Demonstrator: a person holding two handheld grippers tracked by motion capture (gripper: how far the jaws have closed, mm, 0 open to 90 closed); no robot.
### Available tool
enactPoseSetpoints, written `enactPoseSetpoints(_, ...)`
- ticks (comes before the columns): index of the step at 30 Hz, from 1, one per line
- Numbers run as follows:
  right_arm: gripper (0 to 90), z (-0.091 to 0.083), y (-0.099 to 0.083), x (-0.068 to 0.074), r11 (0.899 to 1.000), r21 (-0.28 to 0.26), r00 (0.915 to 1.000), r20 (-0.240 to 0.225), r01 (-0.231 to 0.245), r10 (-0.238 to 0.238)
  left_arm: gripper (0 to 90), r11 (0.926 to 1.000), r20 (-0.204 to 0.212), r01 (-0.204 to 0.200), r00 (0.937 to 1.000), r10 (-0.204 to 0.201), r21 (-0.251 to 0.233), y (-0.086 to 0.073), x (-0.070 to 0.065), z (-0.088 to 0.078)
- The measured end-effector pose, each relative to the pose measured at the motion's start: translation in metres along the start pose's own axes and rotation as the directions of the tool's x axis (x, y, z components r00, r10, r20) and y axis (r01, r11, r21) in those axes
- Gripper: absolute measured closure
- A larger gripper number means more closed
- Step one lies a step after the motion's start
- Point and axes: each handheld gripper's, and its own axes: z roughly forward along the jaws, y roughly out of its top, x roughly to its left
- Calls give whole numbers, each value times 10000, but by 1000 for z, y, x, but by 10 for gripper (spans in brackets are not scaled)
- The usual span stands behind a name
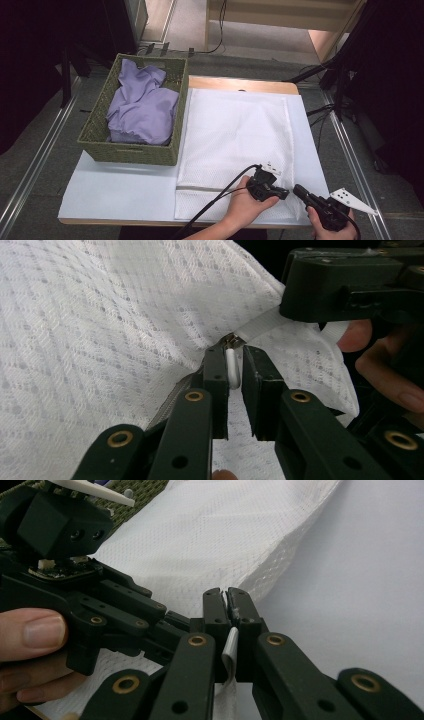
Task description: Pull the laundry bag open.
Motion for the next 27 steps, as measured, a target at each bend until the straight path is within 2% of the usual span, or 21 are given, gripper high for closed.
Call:
enactPoseSetpoints(4,892,0,0,1,10000,17,10000,-13,-25,25,865,9997,18,85,10000,-85,227,-1,1,3)
enactPoseSetpoints(6,892,1,-1,0,10000,79,10000,32,41,-42,870,9995,10,-20,10000,20,305,-2,1,4)
enactPoseSetpoints(11,885,0,-1,-1,9999,-63,9999,50,-128,128,873,9999,55,-34,10000,33,114,-2,1,1)
enactPoseSetpoints(17,791,4,-4,-3,9989,3,9988,138,-475,475,874,9999,247,-79,9997,83,-139,-4,2,-5)
enactPoseSetpoints(20,752,7,-5,-3,9974,90,9975,17,-713,713,874,9994,365,-219,9991,229,-284,-4,2,-7)
enactPoseSetpoints(22,764,8,-5,-4,9958,110,9957,-154,-909,910,874,9994,417,-229,9988,240,-273,-5,2,-6)
enactPoseSetpoints(25,780,8,-4,-4,9945,132,9945,-163,-1036,1038,874,9993,456,-206,9987,219,-299,-5,3,-6)
enactPoseSetpoints(27,834,8,-5,-5,9942,152,9942,-130,-1066,1068,873,9994,478,-156,9987,171,-308,-6,3,-6)
